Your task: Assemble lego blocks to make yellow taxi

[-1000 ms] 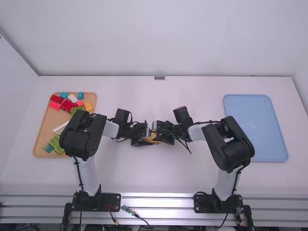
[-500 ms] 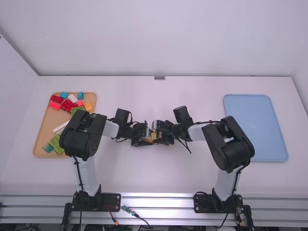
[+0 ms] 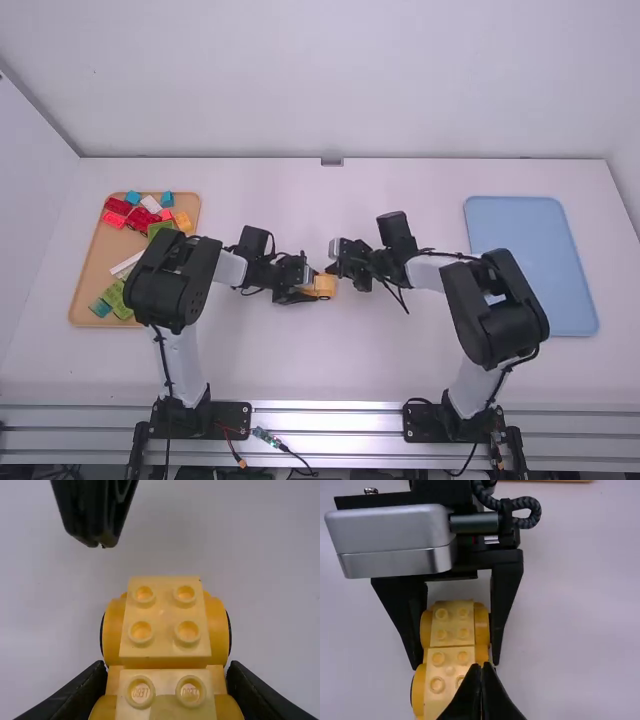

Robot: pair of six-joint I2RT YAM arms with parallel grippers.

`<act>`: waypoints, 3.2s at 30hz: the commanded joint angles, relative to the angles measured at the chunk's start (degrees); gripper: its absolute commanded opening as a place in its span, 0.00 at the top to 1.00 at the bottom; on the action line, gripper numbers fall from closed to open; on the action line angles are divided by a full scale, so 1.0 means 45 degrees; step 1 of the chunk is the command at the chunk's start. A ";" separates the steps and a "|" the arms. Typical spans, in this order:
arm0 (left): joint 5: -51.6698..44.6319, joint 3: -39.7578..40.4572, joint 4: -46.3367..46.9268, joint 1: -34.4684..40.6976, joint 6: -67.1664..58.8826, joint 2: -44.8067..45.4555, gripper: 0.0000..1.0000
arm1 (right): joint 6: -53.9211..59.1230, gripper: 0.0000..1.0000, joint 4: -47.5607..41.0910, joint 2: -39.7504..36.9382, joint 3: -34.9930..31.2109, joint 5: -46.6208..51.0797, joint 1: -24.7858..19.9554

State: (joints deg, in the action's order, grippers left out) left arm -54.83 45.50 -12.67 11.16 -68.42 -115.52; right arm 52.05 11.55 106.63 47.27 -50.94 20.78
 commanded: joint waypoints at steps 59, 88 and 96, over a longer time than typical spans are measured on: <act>-0.0233 -0.0015 -0.0301 0.0029 -0.0102 -0.0179 0.62 | -0.0185 1.00 0.0219 0.2793 0.0194 0.0359 0.0792; -0.0272 -0.0015 -0.0330 0.0024 0.0146 -0.0179 0.51 | -0.2793 0.00 -0.0792 -0.3035 0.0423 0.3633 -0.1855; -0.0238 -0.0015 -0.0792 0.0024 0.1248 -0.0179 0.23 | -0.3274 0.01 -0.1054 -0.3031 0.0423 0.3963 -0.2127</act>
State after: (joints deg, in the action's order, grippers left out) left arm -54.39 45.41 -16.36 11.14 -64.20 -115.52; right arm 38.65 6.90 94.26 48.84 -33.82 11.18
